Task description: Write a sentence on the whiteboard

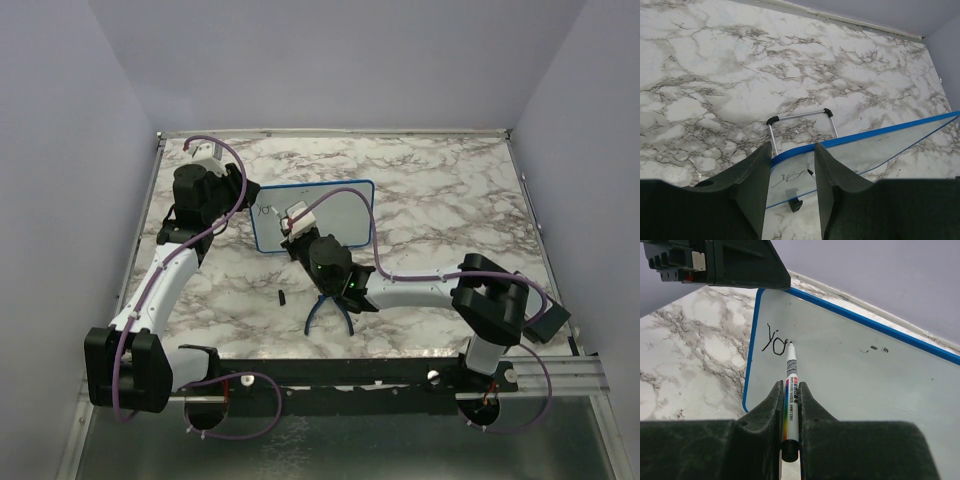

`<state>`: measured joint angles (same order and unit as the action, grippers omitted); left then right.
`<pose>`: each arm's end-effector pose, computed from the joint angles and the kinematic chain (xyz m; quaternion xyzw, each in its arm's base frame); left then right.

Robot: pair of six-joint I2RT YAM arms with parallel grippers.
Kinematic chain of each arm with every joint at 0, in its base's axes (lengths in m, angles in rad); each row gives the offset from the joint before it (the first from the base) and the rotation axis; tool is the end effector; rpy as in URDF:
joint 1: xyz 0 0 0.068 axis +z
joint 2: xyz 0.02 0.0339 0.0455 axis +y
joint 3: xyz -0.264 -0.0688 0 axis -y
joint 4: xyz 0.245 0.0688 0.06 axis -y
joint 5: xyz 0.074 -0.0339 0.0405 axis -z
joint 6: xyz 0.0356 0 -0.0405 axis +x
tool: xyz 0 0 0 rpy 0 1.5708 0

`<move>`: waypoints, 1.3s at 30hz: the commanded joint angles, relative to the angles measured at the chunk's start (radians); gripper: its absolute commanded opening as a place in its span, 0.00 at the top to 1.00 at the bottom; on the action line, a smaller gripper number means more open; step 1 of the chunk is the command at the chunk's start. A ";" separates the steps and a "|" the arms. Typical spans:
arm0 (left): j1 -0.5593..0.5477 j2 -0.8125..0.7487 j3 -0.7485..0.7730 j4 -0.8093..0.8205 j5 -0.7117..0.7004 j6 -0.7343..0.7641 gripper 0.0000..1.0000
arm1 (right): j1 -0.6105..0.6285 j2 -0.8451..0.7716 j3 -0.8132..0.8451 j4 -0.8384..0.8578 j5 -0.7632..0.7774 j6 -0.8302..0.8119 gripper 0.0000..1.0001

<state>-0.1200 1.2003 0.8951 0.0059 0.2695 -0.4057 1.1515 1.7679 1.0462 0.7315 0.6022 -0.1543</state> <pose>0.2765 -0.0429 0.3113 -0.0346 0.8006 -0.2573 0.5401 0.1807 0.3559 0.2566 -0.2408 0.6618 0.1412 0.6958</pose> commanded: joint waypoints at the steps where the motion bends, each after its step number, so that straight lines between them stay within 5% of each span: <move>1: -0.004 -0.015 -0.015 -0.015 0.037 0.003 0.60 | -0.008 0.029 0.026 -0.004 0.012 0.007 0.99; 39: -0.003 -0.016 -0.013 -0.014 0.037 0.004 0.60 | -0.007 -0.030 -0.052 0.003 0.080 0.017 0.99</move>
<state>-0.1200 1.2003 0.8951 0.0059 0.2695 -0.4061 1.1519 1.7714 1.0122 0.7151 0.6147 -0.1097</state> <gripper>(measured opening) 0.407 0.112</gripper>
